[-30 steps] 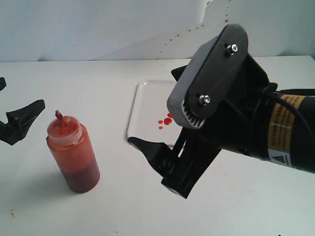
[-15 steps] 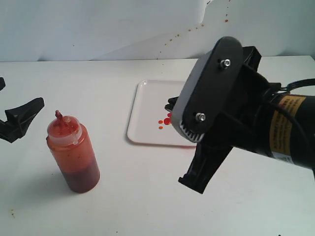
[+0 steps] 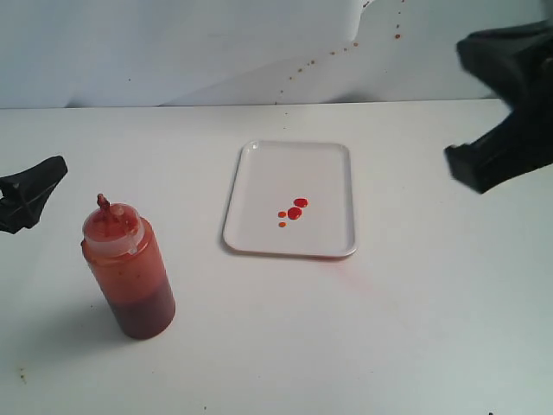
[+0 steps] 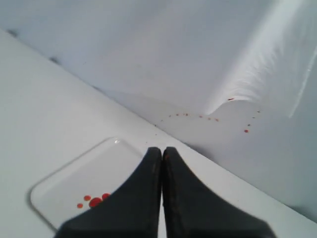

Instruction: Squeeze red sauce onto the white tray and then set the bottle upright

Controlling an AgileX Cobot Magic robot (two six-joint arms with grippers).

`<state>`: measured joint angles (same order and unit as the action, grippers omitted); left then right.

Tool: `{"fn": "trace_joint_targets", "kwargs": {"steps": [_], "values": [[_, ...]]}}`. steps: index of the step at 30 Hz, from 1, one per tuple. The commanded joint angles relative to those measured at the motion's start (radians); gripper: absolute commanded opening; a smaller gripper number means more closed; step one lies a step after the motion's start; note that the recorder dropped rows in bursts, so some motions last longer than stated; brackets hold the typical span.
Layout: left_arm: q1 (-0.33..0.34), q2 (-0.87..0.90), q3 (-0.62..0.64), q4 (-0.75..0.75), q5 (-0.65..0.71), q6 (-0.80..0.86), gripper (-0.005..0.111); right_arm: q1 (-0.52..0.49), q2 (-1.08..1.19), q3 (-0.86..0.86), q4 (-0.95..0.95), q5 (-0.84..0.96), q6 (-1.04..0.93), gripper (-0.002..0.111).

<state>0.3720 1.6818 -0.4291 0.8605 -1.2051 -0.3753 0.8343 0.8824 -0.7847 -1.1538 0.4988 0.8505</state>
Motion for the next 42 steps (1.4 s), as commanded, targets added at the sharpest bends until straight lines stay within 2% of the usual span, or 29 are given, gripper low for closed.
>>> {"fn": "trace_joint_targets", "kwargs": {"steps": [1,7,10,12,14,15,17,18,42], "values": [[-0.004,-0.004,0.005,-0.020,-0.016,-0.017,0.104,-0.009,-0.099,-0.003,-0.020,0.065,0.100,0.000],[-0.004,-0.004,0.005,-0.032,-0.016,-0.043,0.104,-0.009,-0.176,-0.003,-0.008,0.142,0.102,0.000],[-0.004,-0.004,0.005,-0.035,-0.016,-0.047,0.095,-0.009,-0.179,-0.003,-0.004,0.197,0.107,0.000],[-0.004,-0.004,0.005,-0.033,-0.016,-0.047,0.078,-0.009,-0.179,-0.003,0.020,0.226,0.107,0.000],[-0.004,-0.004,0.005,-0.021,-0.016,-0.045,0.054,-0.009,-0.179,-0.003,0.037,0.226,0.107,0.000],[-0.004,-0.004,0.005,-0.005,-0.016,-0.043,0.034,-0.009,-0.179,-0.003,0.039,0.226,0.107,0.000],[-0.004,-0.004,0.005,0.022,-0.016,-0.043,0.004,-0.009,-0.179,-0.003,0.039,0.226,0.107,0.000],[-0.004,-0.004,0.005,0.036,-0.016,-0.031,0.001,-0.009,-0.179,-0.003,0.039,0.226,0.107,0.000],[-0.004,-0.004,0.005,0.032,-0.016,-0.035,0.000,-0.009,-0.179,-0.003,0.111,0.225,0.109,0.000]]}}
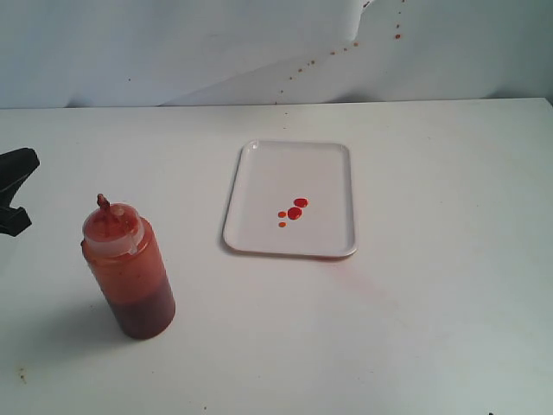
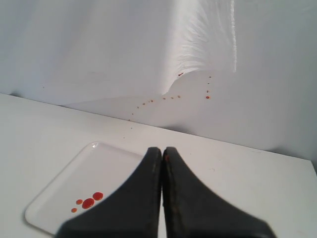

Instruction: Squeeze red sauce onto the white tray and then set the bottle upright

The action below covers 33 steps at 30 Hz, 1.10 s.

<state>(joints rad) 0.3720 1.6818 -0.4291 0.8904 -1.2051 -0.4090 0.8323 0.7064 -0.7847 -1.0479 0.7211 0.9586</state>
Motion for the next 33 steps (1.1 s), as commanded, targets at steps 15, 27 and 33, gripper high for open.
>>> {"fn": "trace_joint_targets", "kwargs": {"steps": [15,27,33], "values": [[-0.004,-0.004,0.005,0.002,-0.016,-0.002,0.000,-0.007,-0.003,-0.003,0.005,0.000,0.000,0.000],[-0.004,-0.004,0.005,0.002,-0.016,-0.002,0.000,-0.007,-0.003,-0.003,0.005,-0.001,0.003,0.000],[-0.004,-0.019,0.005,0.006,-0.016,-0.039,0.000,-0.007,-0.003,-0.003,0.005,-0.001,0.003,0.000]]}}
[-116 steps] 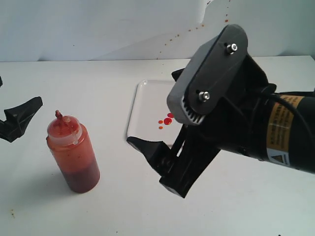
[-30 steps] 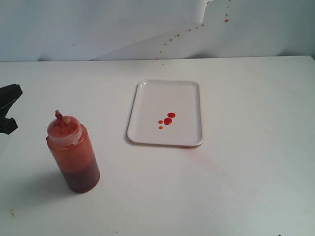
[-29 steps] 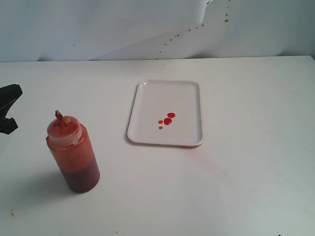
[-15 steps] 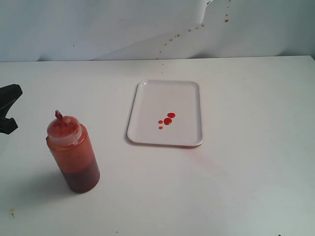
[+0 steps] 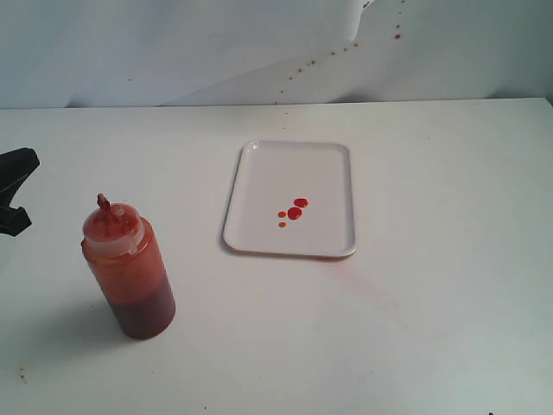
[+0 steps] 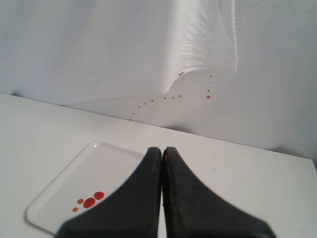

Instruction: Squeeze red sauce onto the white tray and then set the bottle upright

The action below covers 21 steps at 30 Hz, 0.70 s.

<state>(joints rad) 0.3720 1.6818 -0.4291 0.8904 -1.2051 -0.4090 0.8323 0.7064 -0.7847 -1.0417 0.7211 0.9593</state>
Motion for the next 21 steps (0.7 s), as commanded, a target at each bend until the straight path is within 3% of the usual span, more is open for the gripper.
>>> {"fn": "trace_joint_targets", "kwargs": {"steps": [1,6,12,17,21], "values": [[-0.004,-0.034,0.005,0.037,-0.016,-0.137,0.000,-0.007,-0.003,-0.003,-0.001,-0.001,0.002,0.000],[-0.004,-0.171,0.005,0.093,0.002,-0.434,0.001,-0.007,-0.003,-0.003,-0.001,-0.001,0.002,0.000],[-0.018,-0.461,0.005,0.122,0.238,-0.696,0.001,-0.007,-0.003,-0.003,-0.001,-0.001,0.002,0.000],[-0.181,-0.730,0.005,0.089,0.581,-0.711,0.001,-0.007,-0.003,-0.003,-0.001,-0.001,0.002,0.000],[-0.344,-0.926,0.005,-0.028,0.858,-0.711,0.001,-0.007,-0.003,-0.003,-0.001,-0.001,0.002,0.000]]}}
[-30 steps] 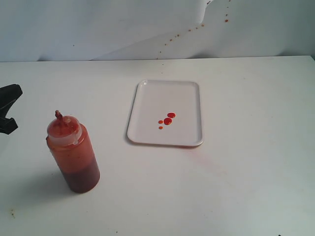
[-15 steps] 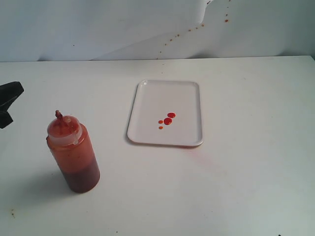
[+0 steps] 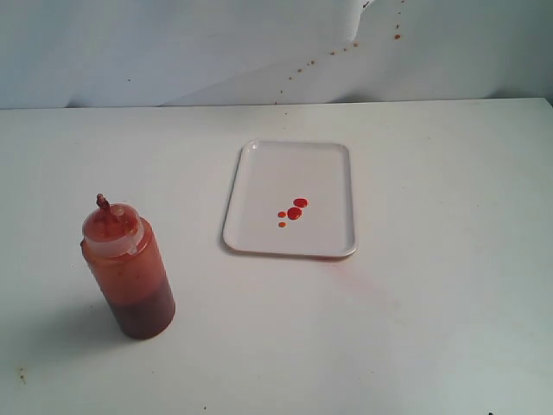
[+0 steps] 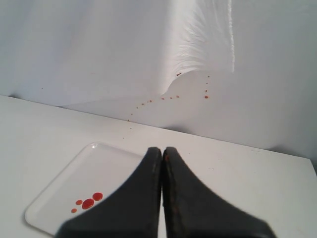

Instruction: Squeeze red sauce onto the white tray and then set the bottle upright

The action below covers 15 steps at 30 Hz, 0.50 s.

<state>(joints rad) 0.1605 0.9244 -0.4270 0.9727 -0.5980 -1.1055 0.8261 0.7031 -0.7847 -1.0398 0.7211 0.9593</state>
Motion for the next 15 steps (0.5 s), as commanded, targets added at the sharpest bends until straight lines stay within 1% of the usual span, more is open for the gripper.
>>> {"fn": "trace_joint_targets", "kwargs": {"steps": [1,4,7,9,12,15], "values": [[-0.166,-0.212,0.003,-0.134,0.301,-0.014,0.001,-0.001,0.000,-0.003,-0.003,-0.001,0.002,0.000],[-0.250,-0.336,0.008,-0.149,0.409,-0.014,0.001,-0.001,0.000,-0.003,-0.003,-0.001,0.002,0.000],[-0.294,-0.465,0.039,-0.149,0.449,-0.014,0.001,-0.001,0.000,-0.003,-0.003,-0.001,0.002,0.000],[-0.305,-0.540,0.069,-0.149,0.449,-0.017,0.001,-0.001,0.000,-0.003,-0.003,-0.001,0.002,0.000],[-0.305,-0.628,0.121,-0.149,0.446,-0.019,0.001,-0.001,0.000,-0.003,-0.003,-0.001,0.002,0.000],[-0.305,-0.731,0.227,-0.149,0.446,-0.019,0.001,-0.001,0.000,-0.003,-0.003,-0.001,0.002,0.000]]}}
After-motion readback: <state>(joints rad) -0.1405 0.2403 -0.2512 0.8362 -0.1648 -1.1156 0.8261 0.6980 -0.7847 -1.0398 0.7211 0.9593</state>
